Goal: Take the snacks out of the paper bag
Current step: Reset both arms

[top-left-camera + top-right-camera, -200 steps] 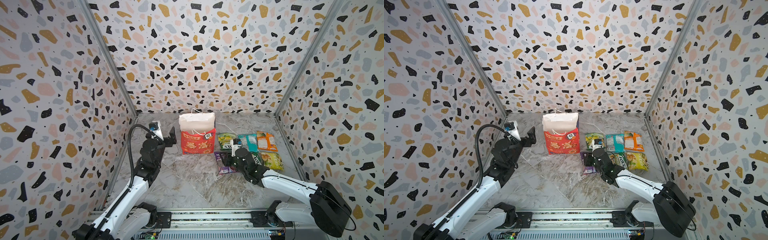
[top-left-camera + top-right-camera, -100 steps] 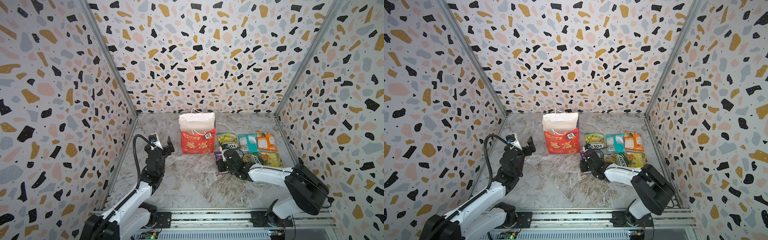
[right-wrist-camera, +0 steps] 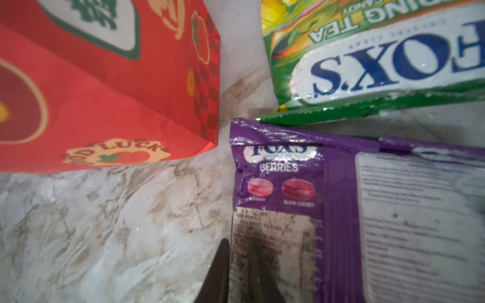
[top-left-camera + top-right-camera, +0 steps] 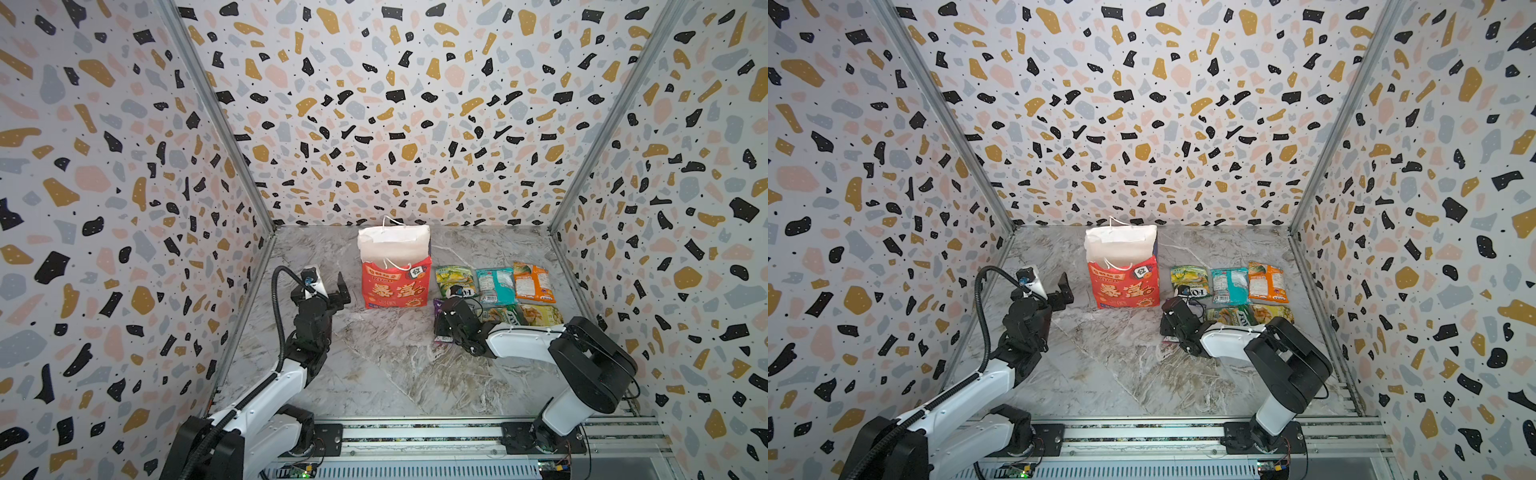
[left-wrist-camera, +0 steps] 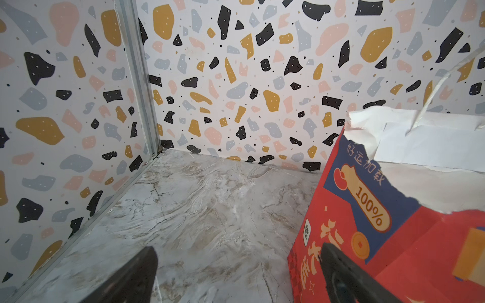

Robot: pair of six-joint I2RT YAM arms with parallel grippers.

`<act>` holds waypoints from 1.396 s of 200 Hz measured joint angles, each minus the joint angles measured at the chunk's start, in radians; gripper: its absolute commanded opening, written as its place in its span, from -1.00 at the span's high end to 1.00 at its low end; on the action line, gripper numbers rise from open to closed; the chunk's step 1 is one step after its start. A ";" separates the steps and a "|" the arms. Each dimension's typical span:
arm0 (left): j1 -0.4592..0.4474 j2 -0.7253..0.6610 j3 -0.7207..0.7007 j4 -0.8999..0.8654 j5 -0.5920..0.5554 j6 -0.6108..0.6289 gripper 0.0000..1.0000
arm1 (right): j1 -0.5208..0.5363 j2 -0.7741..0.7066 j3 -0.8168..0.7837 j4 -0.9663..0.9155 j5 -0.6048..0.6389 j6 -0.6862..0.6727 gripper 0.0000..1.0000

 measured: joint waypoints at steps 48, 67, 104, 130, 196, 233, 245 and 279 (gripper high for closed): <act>0.000 -0.003 0.000 0.000 0.001 0.004 -0.96 | -0.015 -0.029 0.013 -0.029 0.001 -0.009 0.38; 0.000 -0.018 0.000 0.000 -0.001 0.004 -0.97 | -0.016 -0.121 0.009 -0.045 0.003 -0.047 -0.02; 0.000 -0.057 0.016 0.026 -0.068 0.011 -0.99 | -0.038 -0.418 -0.058 0.108 0.075 -0.206 -0.70; 0.000 -0.055 0.018 0.073 -0.170 0.034 -0.99 | -0.116 -0.523 -0.127 0.251 0.194 -0.335 -0.97; 0.051 0.026 -0.127 0.187 -0.298 0.074 -0.99 | -0.298 -0.681 -0.445 0.475 0.505 -0.604 -0.98; 0.056 0.164 -0.135 0.240 -0.308 0.095 -1.00 | -0.399 -0.724 -0.507 0.497 0.542 -0.615 -0.98; 0.059 0.185 -0.129 0.237 -0.311 0.099 -1.00 | -0.403 -0.721 -0.534 0.523 0.537 -0.634 -0.98; 0.069 0.193 -0.118 0.252 -0.298 0.125 -1.00 | -0.420 -0.619 -0.549 0.561 0.516 -0.654 -0.98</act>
